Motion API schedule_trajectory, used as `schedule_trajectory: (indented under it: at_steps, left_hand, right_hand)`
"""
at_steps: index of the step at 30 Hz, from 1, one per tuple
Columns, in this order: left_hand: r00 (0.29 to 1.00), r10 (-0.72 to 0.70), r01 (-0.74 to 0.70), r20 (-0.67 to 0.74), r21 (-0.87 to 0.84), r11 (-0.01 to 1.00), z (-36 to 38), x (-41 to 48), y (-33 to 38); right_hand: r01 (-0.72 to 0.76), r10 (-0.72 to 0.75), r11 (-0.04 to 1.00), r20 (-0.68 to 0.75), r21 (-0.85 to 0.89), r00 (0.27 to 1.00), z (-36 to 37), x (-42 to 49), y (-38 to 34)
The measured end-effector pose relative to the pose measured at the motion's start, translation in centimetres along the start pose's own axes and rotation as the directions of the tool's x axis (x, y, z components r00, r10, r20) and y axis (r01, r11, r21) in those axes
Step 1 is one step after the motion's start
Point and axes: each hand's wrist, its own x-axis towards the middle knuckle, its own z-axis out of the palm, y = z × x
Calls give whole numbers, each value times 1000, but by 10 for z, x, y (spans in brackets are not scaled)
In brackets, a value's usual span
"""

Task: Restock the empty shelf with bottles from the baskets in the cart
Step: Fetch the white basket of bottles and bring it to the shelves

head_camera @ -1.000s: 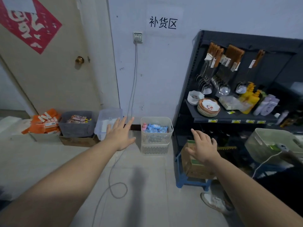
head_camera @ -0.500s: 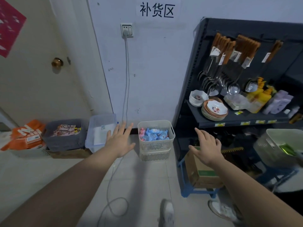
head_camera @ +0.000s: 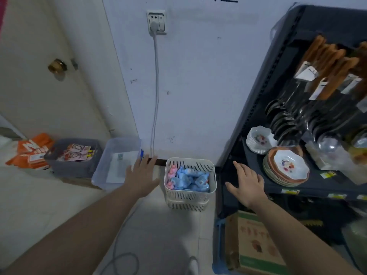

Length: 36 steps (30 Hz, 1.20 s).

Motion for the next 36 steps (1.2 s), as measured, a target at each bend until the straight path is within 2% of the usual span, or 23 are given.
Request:
schedule_trajectory:
  at_steps: [6, 12, 18, 22, 26, 29, 33, 36]
  left_hand:
    - [998, -59, 61, 35, -56, 997, 8, 51, 21]
    - [986, -105, 118, 128, -99, 988, 22, 106, 15]
    - [968, -87, 111, 235, -90, 990, 47, 167, -10]
    - [955, -58, 85, 290, -79, 993, 72, 207, -33]
    - [927, -8, 32, 375, -58, 998, 106, 220, -46]
    - [899, 13, -5, 438, -19, 1000, 136, 230, -53]
    - [884, -15, 41, 468, -45, 998, 174, 265, -57]
    - [851, 4, 47, 525, -85, 995, 215, 291, -51]
  right_hand:
    - [29, -25, 999, 120, -37, 992, 4, 71, 18]
    - [50, -43, 998, 165, -41, 985, 24, 128, 21]
    - [-53, 62, 998, 216, -44, 974, 46, 180, 19]
    - [-193, 188, 981, 217, 4, 958, 77, 210, 17]
    - [-336, 317, 942, 307, 9, 897, 117, 231, 18]
    - [-367, 334, 930, 342, 34, 878, 144, 259, 23]
    - [-375, 310, 919, 367, 120, 877, 182, 312, 37]
    - [-415, 309, 892, 428, 180, 849, 221, 336, 55]
